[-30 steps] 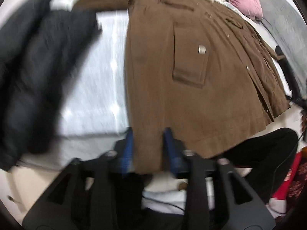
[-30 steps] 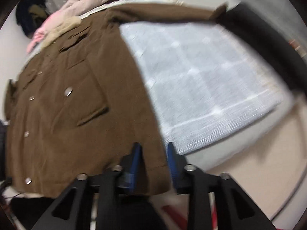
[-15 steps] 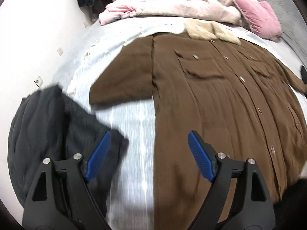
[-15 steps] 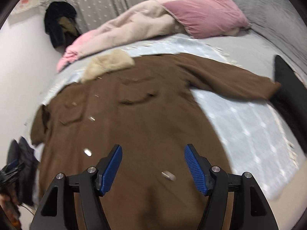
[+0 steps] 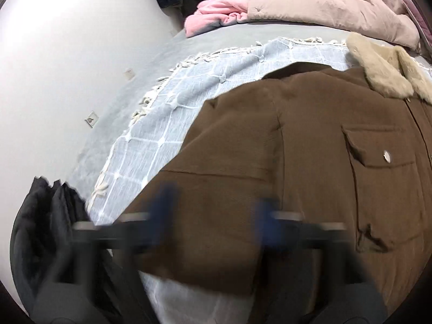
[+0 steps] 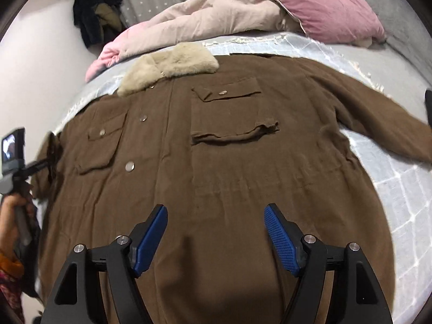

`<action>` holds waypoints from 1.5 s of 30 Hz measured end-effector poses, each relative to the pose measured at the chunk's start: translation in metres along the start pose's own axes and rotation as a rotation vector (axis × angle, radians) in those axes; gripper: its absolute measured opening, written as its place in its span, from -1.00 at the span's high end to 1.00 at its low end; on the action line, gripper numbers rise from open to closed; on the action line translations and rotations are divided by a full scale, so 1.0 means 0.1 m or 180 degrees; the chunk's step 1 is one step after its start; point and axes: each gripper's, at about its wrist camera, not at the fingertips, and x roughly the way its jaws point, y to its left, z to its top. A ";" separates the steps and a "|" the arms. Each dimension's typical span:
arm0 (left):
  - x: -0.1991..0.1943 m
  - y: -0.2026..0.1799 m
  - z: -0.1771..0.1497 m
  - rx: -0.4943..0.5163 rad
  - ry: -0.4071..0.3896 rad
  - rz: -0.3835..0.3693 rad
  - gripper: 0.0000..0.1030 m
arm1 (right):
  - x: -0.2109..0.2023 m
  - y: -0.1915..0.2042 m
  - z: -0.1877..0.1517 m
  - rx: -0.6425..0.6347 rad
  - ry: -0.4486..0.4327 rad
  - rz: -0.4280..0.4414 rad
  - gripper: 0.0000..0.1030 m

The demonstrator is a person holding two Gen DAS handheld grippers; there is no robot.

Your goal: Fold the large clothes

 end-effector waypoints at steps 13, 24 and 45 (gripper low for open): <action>-0.53 2.28 0.66 -0.0592 -0.0429 0.0701 0.89 | 0.17 -0.08 0.09 0.0143 0.0089 -0.0204 -0.46; 0.58 2.92 -0.08 -0.0840 0.0691 0.1731 0.52 | 0.25 -0.10 0.12 0.0202 0.0115 -0.0316 -0.46; -1.00 0.62 0.02 -0.0600 0.0026 -0.1357 -0.88 | -0.25 -1.06 0.12 0.0781 -0.0119 -0.0482 -0.46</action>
